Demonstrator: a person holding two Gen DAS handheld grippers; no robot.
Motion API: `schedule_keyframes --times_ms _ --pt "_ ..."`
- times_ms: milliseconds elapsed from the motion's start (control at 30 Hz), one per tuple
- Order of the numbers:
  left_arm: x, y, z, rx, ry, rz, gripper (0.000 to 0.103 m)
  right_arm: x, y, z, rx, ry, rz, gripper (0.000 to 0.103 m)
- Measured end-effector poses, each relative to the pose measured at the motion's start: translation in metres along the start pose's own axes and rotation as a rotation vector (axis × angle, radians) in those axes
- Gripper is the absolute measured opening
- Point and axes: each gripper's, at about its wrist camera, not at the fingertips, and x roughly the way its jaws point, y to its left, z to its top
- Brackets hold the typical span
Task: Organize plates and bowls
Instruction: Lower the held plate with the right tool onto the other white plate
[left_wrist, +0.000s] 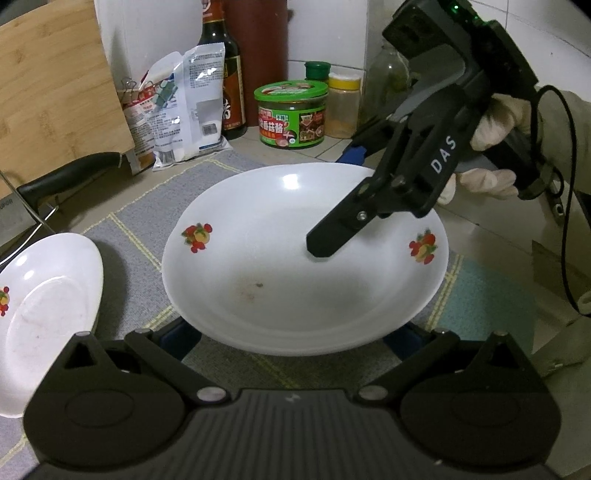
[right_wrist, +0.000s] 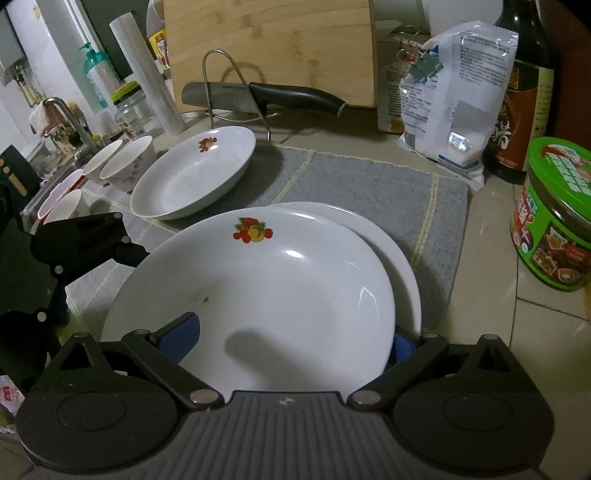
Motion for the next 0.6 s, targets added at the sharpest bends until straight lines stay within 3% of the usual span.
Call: schedule_keyframes --times_ms 600 --pt "-0.001 0.000 0.002 -0.022 0.006 0.007 0.103 -0.013 0.013 -0.005 0.020 0.015 -0.075 0.103"
